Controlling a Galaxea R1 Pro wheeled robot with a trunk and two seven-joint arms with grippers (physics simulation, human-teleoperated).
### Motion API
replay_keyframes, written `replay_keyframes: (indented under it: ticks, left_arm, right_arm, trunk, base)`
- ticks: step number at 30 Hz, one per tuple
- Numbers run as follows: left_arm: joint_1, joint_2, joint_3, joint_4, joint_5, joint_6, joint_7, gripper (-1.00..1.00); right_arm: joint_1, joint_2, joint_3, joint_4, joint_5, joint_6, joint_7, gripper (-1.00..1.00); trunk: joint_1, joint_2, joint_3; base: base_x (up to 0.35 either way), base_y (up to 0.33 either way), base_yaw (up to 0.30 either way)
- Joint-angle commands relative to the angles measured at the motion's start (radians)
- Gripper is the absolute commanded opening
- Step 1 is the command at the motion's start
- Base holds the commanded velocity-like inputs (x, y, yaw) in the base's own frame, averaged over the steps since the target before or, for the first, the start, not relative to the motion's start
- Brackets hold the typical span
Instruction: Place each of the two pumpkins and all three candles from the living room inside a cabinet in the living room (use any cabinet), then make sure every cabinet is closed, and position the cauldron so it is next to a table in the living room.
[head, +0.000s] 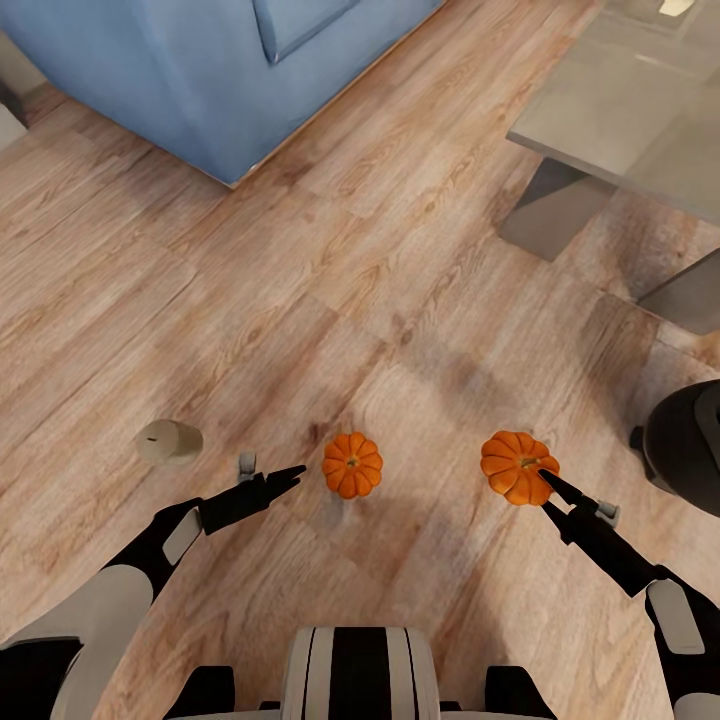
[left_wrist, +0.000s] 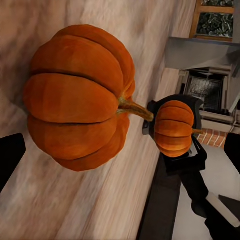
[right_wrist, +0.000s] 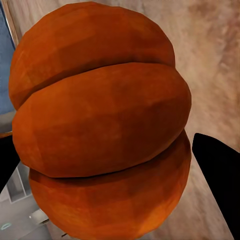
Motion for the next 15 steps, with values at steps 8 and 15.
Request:
replay_keyframes:
  ticks: [8, 15]
  left_arm:
    - [0.000, 0.000, 0.002, 0.001, 0.001, 0.009, 0.003, 1.00]
    - [0.000, 0.001, 0.003, 0.002, 0.001, 0.009, 0.005, 1.00]
  right_arm:
    - [-0.001, -0.001, -0.002, 0.000, -0.003, 0.006, 0.002, -1.00]
    - [-0.001, -0.001, -0.002, 0.000, -0.003, 0.006, 0.002, -1.00]
  trunk:
    - [0.000, 0.000, 0.000]
    - [0.000, 0.000, 0.000]
  base:
    - [0.053, 0.000, 0.000]
    - [0.024, 0.000, 0.000]
